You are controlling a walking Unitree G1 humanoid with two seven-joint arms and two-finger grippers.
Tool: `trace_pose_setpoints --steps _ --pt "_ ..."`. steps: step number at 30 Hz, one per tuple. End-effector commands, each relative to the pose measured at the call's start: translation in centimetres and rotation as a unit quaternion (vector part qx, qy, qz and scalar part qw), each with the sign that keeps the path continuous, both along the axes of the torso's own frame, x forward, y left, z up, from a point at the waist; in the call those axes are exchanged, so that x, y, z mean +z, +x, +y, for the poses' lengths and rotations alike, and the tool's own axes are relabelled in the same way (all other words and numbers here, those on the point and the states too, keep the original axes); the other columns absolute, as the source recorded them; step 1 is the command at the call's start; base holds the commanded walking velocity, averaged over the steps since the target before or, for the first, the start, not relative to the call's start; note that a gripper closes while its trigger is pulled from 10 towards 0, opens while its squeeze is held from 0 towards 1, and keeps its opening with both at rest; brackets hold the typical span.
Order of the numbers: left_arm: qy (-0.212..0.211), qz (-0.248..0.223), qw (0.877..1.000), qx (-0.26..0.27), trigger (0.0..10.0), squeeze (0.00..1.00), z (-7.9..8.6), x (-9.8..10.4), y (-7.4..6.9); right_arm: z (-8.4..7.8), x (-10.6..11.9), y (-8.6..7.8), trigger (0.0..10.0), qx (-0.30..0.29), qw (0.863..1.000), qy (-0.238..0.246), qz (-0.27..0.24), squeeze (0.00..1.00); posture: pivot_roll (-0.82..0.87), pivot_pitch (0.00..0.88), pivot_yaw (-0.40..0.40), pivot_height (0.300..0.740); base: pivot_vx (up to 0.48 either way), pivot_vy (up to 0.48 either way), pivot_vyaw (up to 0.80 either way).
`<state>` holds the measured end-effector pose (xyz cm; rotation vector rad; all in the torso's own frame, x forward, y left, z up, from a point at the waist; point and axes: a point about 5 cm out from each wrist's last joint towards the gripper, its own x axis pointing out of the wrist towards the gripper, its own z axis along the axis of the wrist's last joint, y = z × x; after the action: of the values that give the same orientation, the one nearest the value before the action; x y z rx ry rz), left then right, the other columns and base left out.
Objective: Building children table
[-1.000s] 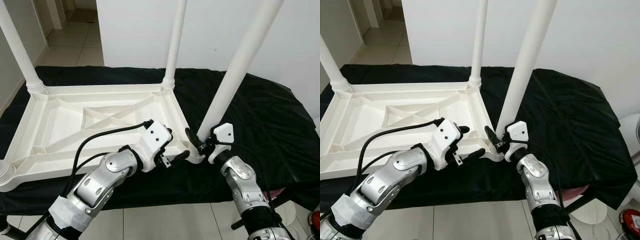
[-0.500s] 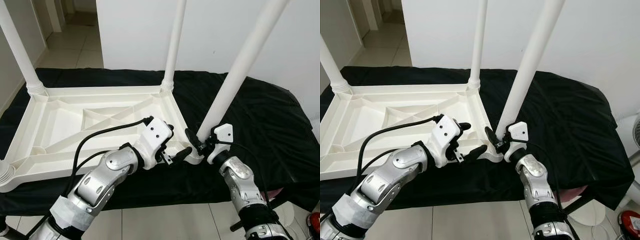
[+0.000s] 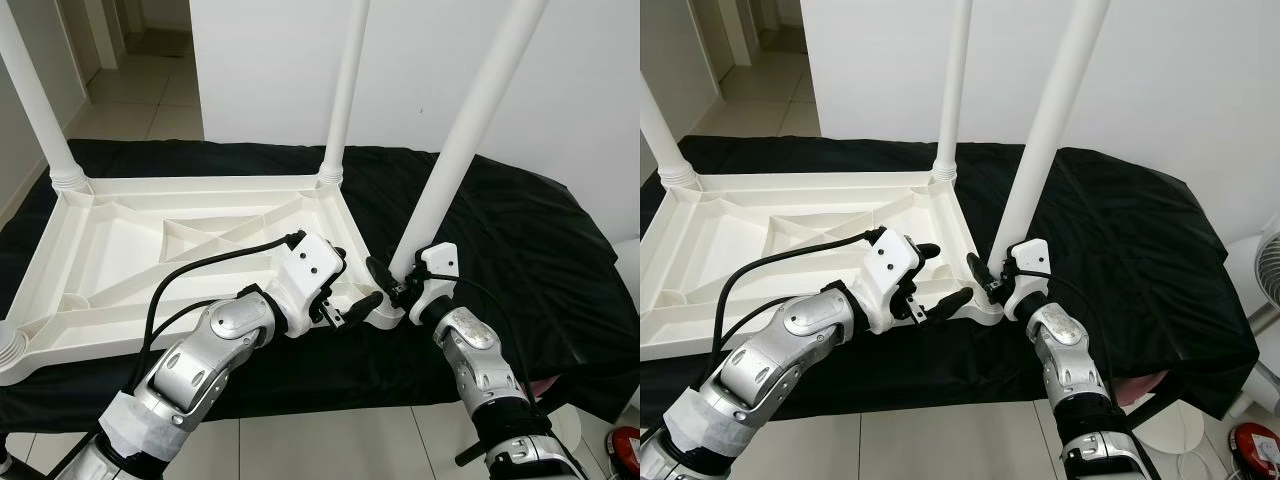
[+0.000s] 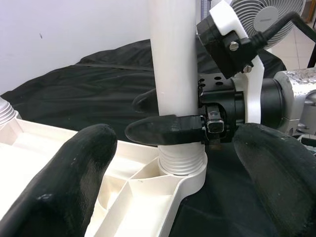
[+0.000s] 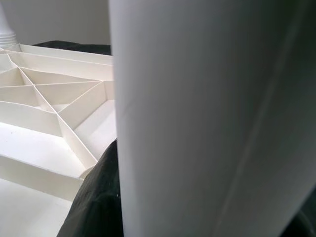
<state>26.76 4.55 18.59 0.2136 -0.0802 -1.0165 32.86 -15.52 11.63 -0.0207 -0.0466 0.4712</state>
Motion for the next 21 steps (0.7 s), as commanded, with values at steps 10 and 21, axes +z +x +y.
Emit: trace_pose_setpoints --steps 10,21 --pt "0.004 -0.008 1.0 -0.008 10.0 0.0 0.02 0.35 -0.25 -1.03 -3.31 -0.28 10.0 -0.036 0.993 0.018 0.108 0.0 0.03 0.0 -0.073 0.74 0.0 0.0 0.0" --pt "0.003 -0.009 1.0 -0.01 10.0 0.0 -0.03 0.46 -0.29 -1.68 -3.55 0.23 10.0 -0.07 0.987 0.054 0.136 0.0 0.03 0.0 -0.075 0.74 0.0 0.0 0.0"
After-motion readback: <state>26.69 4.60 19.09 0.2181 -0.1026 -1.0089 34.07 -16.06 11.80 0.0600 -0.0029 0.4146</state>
